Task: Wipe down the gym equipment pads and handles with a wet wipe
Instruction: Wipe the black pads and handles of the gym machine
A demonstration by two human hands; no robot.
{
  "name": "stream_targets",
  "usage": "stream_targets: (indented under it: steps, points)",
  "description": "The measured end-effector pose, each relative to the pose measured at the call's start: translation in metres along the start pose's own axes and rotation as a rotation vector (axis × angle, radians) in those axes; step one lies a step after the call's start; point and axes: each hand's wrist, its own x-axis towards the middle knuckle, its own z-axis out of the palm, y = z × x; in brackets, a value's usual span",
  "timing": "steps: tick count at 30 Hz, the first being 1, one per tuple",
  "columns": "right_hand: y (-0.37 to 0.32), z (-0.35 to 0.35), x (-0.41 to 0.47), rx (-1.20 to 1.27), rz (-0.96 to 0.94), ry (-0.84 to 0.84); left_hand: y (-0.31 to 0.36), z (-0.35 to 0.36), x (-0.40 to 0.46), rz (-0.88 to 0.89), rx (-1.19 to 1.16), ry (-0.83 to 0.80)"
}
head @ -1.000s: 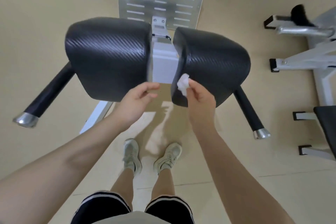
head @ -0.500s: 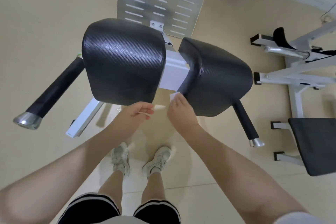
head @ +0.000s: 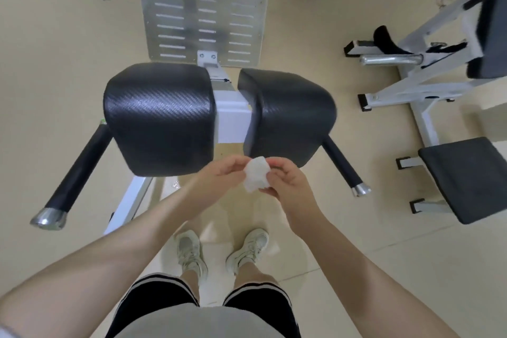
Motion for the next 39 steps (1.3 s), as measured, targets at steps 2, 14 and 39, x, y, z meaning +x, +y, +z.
stream_targets:
  steps: [2, 14, 39]
  points:
    - [-0.009, -0.019, -0.011, 0.169, 0.014, 0.052, 0.022, 0.016, 0.004, 0.012, 0.002, -0.030]
    - [-0.028, -0.146, 0.002, 0.088, 0.038, 0.159, 0.082, 0.131, 0.062, -0.035, 0.182, -0.009]
    - [0.017, -0.270, 0.103, -0.282, -0.168, -0.065, 0.068, 0.266, 0.154, -0.199, -0.379, 0.331]
